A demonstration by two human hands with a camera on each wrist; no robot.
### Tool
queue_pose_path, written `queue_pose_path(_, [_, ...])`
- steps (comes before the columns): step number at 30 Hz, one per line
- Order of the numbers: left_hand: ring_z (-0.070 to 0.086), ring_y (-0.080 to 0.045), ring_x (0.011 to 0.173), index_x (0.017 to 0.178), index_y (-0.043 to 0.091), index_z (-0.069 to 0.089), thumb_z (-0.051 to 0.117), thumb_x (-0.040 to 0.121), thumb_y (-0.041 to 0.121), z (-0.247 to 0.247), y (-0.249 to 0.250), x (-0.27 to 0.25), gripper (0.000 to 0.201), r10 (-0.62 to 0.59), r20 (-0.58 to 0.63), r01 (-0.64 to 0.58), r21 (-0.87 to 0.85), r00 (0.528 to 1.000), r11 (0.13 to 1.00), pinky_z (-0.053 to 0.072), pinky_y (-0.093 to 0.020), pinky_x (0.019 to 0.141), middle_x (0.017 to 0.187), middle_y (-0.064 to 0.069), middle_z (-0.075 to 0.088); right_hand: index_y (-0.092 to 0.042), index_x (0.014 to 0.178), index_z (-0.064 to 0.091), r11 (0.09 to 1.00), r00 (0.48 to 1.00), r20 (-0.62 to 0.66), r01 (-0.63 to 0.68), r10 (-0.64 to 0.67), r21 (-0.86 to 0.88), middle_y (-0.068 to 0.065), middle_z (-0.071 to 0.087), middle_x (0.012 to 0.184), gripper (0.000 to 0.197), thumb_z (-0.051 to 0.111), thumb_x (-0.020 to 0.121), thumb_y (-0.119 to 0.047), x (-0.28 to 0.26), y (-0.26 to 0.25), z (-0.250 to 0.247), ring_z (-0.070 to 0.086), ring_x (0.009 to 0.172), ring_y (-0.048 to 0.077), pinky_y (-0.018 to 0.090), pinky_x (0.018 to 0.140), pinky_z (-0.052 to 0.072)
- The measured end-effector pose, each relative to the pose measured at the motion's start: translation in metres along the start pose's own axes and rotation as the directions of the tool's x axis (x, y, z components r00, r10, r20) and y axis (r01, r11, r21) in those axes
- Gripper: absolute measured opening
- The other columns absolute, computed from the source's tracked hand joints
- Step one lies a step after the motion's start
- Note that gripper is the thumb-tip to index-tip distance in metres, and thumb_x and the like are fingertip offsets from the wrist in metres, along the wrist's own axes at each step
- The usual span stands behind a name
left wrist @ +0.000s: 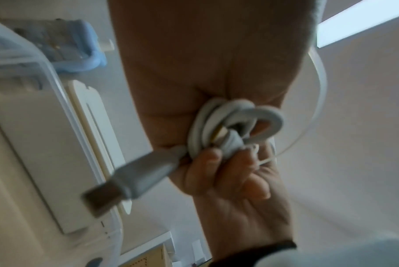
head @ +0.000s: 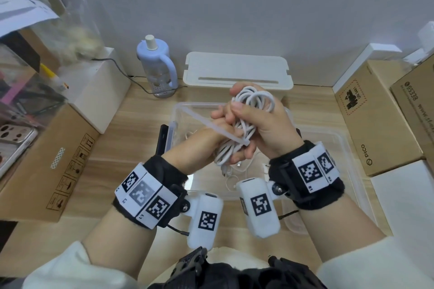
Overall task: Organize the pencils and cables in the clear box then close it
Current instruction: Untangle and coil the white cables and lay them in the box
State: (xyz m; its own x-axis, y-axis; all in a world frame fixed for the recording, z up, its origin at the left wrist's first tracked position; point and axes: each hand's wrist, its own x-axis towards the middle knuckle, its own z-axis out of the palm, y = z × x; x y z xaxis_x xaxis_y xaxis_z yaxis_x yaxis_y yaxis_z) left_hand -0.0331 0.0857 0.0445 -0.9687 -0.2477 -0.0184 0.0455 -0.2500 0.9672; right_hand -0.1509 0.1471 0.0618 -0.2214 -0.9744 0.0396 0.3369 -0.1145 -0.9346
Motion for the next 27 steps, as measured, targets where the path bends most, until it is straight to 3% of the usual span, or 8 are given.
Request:
queue_pose_path(3, [0.042, -0.013, 0.051, 0.081, 0.006, 0.045, 0.046, 0.087, 0.012, -0.001, -0.003, -0.001, 0.009, -0.055, -0.007, 0.055, -0.039, 0.998, 0.998, 0.033, -0.023, 0.049, 0.062, -0.002, 0.049, -0.012, 0.087, 0.054, 0.999, 0.998, -0.037, 0.040, -0.040, 0.003, 0.000, 0.063, 0.055, 0.005, 0.052, 0.084, -0.009, 0.002, 0.005, 0.000, 0.069, 0.074, 0.020, 0.028, 0.072, 0.055])
queue_pose_path(7, [0.037, -0.008, 0.048, 0.080, 0.019, 0.046, 0.044, 0.090, 0.014, 0.001, -0.006, -0.004, 0.012, -0.058, -0.102, 0.056, -0.023, 0.993, 0.998, 0.030, -0.016, 0.040, 0.060, 0.003, 0.042, -0.011, 0.093, 0.053, 0.984, 0.993, -0.061, 0.094, -0.104, -0.148, -0.004, 0.067, 0.064, 0.012, 0.057, 0.083, -0.016, 0.003, 0.004, 0.000, 0.066, 0.068, 0.010, 0.020, 0.063, 0.052])
queue_pose_path(13, [0.031, 0.001, 0.039, 0.080, 0.019, 0.041, 0.043, 0.095, 0.013, -0.001, -0.003, -0.001, 0.017, -0.041, -0.357, 0.011, -0.085, 0.933, 0.996, 0.022, -0.010, 0.037, 0.048, 0.011, 0.039, -0.029, 0.123, 0.041, 0.846, 0.929, -0.138, 0.242, -0.344, -0.476, -0.006, 0.053, 0.120, 0.069, 0.059, 0.064, -0.062, 0.002, -0.005, -0.008, 0.052, 0.113, 0.008, 0.026, 0.092, 0.046])
queue_pose_path(16, [0.028, 0.001, 0.036, 0.084, 0.016, 0.041, 0.037, 0.098, 0.013, -0.003, -0.001, 0.001, 0.014, -0.025, -0.426, -0.006, -0.070, 0.904, 0.998, 0.020, -0.010, 0.035, 0.043, 0.009, 0.039, -0.031, 0.110, 0.054, 0.653, 0.879, 0.029, 0.375, -0.475, -0.658, -0.011, 0.057, 0.107, 0.051, 0.056, 0.070, -0.062, -0.006, -0.012, -0.008, 0.053, 0.105, 0.012, 0.026, 0.088, 0.041])
queue_pose_path(19, [0.027, 0.001, 0.037, 0.086, 0.019, 0.047, 0.035, 0.098, 0.005, -0.004, -0.002, 0.004, 0.022, 0.011, -0.460, -0.042, -0.058, 0.888, 0.997, 0.019, -0.012, 0.035, 0.047, 0.012, 0.035, -0.023, 0.097, 0.066, 0.440, 0.859, 0.204, 0.427, -0.469, -0.790, -0.007, 0.059, 0.095, 0.026, 0.064, 0.075, -0.036, -0.005, -0.007, -0.002, 0.054, 0.096, 0.017, 0.036, 0.088, 0.041])
queue_pose_path(22, [0.028, -0.002, 0.039, 0.097, 0.019, 0.049, 0.042, 0.098, 0.016, -0.006, -0.006, 0.004, 0.008, 0.008, -0.452, -0.025, -0.031, 0.892, 0.999, 0.022, -0.014, 0.037, 0.049, 0.010, 0.034, -0.016, 0.088, 0.059, 0.577, 0.885, 0.152, 0.408, -0.440, -0.708, -0.006, 0.057, 0.084, 0.012, 0.064, 0.078, -0.022, -0.004, -0.003, -0.002, 0.056, 0.085, 0.012, 0.021, 0.084, 0.041])
queue_pose_path(24, [0.030, -0.004, 0.040, 0.090, 0.017, 0.048, 0.048, 0.093, 0.024, -0.009, -0.008, 0.003, 0.007, 0.000, -0.426, -0.012, -0.024, 0.905, 1.000, 0.025, -0.015, 0.038, 0.049, 0.009, 0.037, -0.019, 0.098, 0.050, 0.693, 0.919, 0.096, 0.353, -0.382, -0.629, -0.007, 0.054, 0.078, 0.027, 0.065, 0.077, -0.025, -0.003, -0.003, -0.003, 0.054, 0.079, 0.006, 0.014, 0.081, 0.040])
queue_pose_path(27, [0.035, -0.005, 0.040, 0.073, 0.013, 0.043, 0.048, 0.086, 0.029, -0.009, -0.009, 0.000, 0.021, 0.000, -0.380, 0.017, 0.041, 0.925, 0.999, 0.028, -0.018, 0.035, 0.049, 0.009, 0.041, -0.028, 0.099, 0.056, 0.584, 0.947, 0.124, 0.282, -0.296, -0.761, -0.014, 0.046, 0.073, 0.028, 0.058, 0.077, -0.045, -0.001, 0.003, -0.004, 0.050, 0.074, 0.004, 0.037, 0.084, 0.044])
